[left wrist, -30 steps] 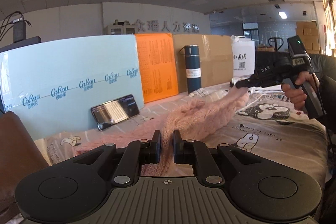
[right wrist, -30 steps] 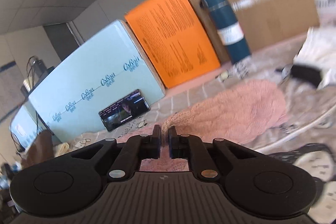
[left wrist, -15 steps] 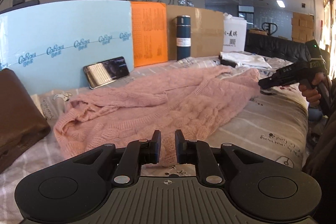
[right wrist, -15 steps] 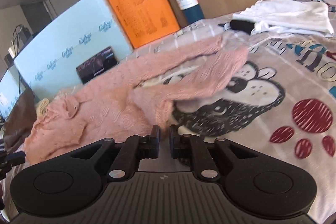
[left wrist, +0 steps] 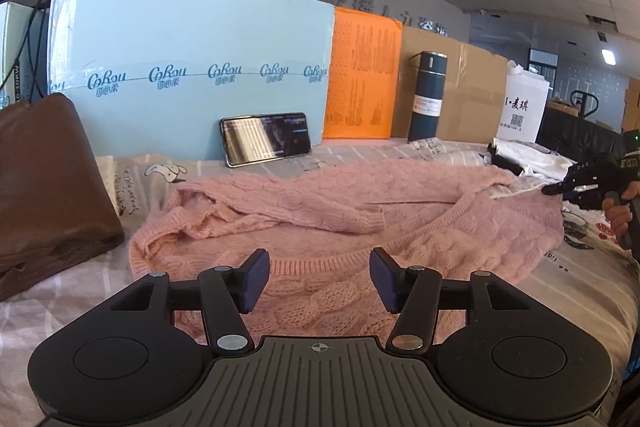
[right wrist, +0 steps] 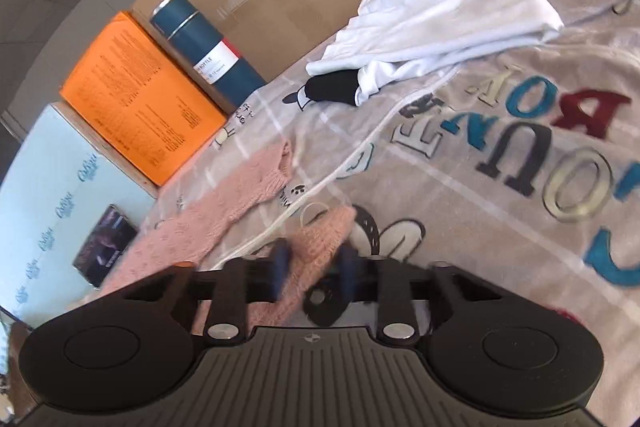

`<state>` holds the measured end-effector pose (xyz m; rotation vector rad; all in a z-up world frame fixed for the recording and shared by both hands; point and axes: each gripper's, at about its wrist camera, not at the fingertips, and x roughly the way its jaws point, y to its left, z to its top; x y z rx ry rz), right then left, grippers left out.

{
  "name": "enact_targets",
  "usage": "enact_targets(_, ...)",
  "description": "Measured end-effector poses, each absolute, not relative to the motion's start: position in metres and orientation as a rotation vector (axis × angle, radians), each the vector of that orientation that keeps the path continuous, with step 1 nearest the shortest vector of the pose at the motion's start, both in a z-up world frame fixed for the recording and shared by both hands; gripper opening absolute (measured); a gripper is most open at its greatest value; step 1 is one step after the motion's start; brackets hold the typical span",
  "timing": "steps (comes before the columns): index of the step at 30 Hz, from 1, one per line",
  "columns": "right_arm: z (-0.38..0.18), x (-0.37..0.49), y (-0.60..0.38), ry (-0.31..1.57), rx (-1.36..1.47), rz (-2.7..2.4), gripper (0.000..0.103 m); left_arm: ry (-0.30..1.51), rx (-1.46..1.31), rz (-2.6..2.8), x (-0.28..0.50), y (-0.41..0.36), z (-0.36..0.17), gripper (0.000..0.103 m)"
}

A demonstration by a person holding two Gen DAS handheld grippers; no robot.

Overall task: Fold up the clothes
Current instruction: 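Open both tools and release the sweater flat on the cloth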

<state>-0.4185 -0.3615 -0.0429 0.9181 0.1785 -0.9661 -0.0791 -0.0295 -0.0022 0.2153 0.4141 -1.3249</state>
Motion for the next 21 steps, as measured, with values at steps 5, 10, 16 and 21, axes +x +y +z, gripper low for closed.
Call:
enact_targets(5,-0.017,-0.422,-0.353,0.042,0.756,-0.912,0.009,0.436,0.26,-1.313,-0.078,-0.039,-0.005,0.056)
enact_targets(10,-0.029,-0.414,-0.356,0.257,0.601,-1.039,0.013,0.416,0.32,-1.292,-0.078,-0.05,-0.004,0.058)
enact_targets(16,-0.031,-0.407,-0.359,0.331,0.496,-1.22,0.051,0.322,0.434,-1.336,-0.086,-0.085,0.007,0.072)
enact_targets(21,-0.015,-0.398,-0.37,0.269,0.511,-1.197,0.063,0.374,0.514,-1.407,-0.089,-0.133,-0.001,0.073)
